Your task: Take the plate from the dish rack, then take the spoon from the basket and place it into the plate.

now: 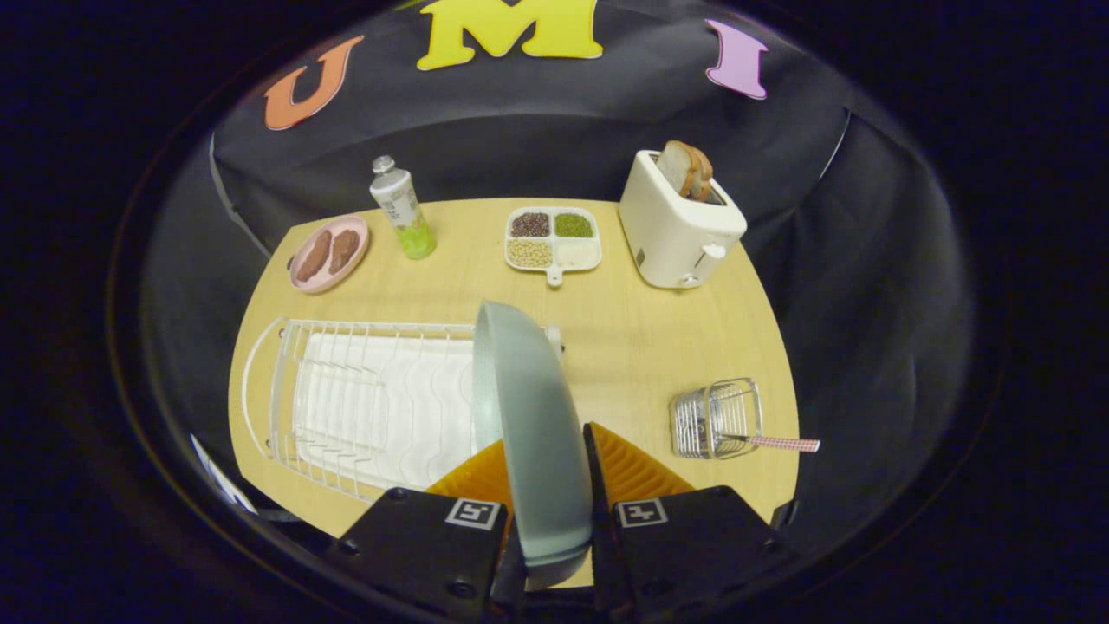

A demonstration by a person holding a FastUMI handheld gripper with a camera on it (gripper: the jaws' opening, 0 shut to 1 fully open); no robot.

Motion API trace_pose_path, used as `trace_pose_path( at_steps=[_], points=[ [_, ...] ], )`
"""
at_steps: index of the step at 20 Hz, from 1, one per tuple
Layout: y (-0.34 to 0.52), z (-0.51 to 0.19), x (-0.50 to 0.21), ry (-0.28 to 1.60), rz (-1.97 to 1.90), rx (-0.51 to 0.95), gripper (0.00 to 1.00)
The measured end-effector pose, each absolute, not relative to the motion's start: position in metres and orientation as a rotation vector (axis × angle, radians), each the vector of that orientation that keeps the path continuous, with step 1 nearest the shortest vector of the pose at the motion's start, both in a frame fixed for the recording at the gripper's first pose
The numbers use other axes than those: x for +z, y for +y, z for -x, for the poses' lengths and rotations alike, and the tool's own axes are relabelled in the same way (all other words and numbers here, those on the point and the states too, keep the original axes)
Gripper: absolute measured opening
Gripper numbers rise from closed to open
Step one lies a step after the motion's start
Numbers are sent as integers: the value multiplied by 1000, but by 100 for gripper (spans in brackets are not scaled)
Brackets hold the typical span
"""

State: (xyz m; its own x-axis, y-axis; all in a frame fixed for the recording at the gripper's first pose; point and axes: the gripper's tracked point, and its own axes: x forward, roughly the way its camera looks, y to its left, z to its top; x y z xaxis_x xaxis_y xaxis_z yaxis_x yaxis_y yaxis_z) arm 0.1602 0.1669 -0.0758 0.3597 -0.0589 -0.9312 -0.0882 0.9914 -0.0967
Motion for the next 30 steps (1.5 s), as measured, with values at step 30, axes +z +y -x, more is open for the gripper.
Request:
trace_pose_path(
  at_steps=[30],
  points=[
    [143,34,-243,1328,-659,285,64]
  ],
)
